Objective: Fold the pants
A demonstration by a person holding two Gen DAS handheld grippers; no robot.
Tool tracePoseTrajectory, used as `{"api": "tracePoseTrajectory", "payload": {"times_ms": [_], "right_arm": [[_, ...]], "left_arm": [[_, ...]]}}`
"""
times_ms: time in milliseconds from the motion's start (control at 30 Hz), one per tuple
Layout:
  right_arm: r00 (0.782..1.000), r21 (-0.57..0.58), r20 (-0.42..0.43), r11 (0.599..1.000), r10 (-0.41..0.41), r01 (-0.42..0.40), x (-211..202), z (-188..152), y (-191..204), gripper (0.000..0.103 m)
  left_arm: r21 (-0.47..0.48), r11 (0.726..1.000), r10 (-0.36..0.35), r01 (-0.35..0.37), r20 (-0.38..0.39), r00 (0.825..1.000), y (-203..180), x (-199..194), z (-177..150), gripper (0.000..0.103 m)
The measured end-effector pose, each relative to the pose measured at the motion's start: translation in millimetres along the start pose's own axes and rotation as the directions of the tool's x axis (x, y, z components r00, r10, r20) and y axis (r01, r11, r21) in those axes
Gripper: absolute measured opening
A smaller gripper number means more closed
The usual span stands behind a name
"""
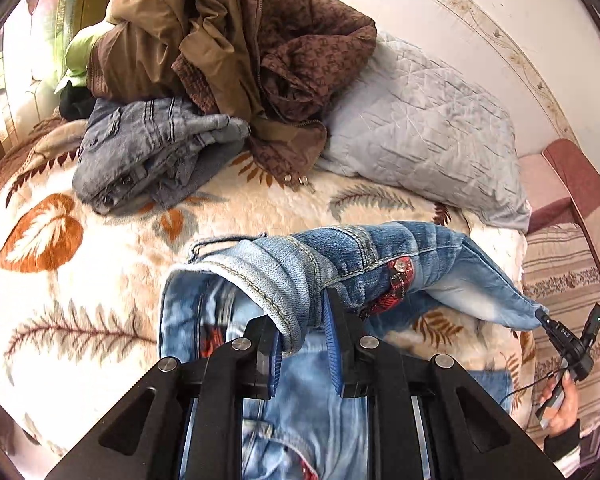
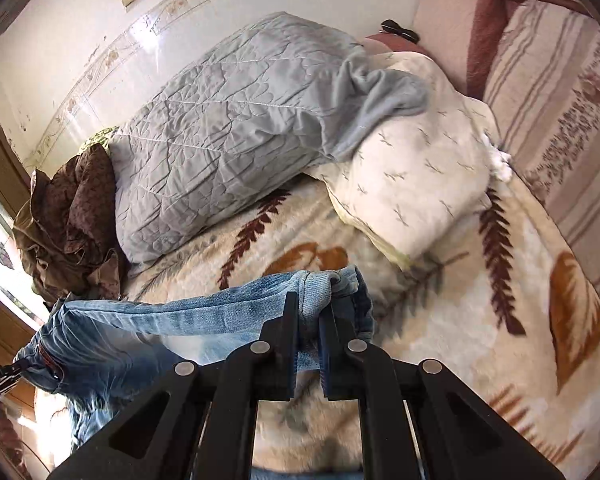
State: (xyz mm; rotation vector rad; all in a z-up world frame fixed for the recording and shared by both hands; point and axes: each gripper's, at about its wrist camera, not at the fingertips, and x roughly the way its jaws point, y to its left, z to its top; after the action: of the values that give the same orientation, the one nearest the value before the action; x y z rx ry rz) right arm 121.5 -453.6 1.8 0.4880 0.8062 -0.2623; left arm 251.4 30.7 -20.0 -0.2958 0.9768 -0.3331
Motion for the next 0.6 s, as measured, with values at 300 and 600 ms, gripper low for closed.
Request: {"api": "tracePoseTrajectory", "payload": {"times_ms": [300, 600], "right_arm": [[0.991, 0.199, -0.129, 0.979, -0.017, 0.043, -37, -134, -75, 0.014], [0.993, 0.223, -0.098, 0.971, -0.064, 0.085, -94, -157, -77, 0.036]], "left_arm": [[-0.134, 0.991, -0.053, 0.022, -0.235, 0.971, 57, 13, -89, 0.020], [-0.225, 0.964, -0.184, 0.140, -0.187, 0.965, 81, -36, -106, 0.041]]}}
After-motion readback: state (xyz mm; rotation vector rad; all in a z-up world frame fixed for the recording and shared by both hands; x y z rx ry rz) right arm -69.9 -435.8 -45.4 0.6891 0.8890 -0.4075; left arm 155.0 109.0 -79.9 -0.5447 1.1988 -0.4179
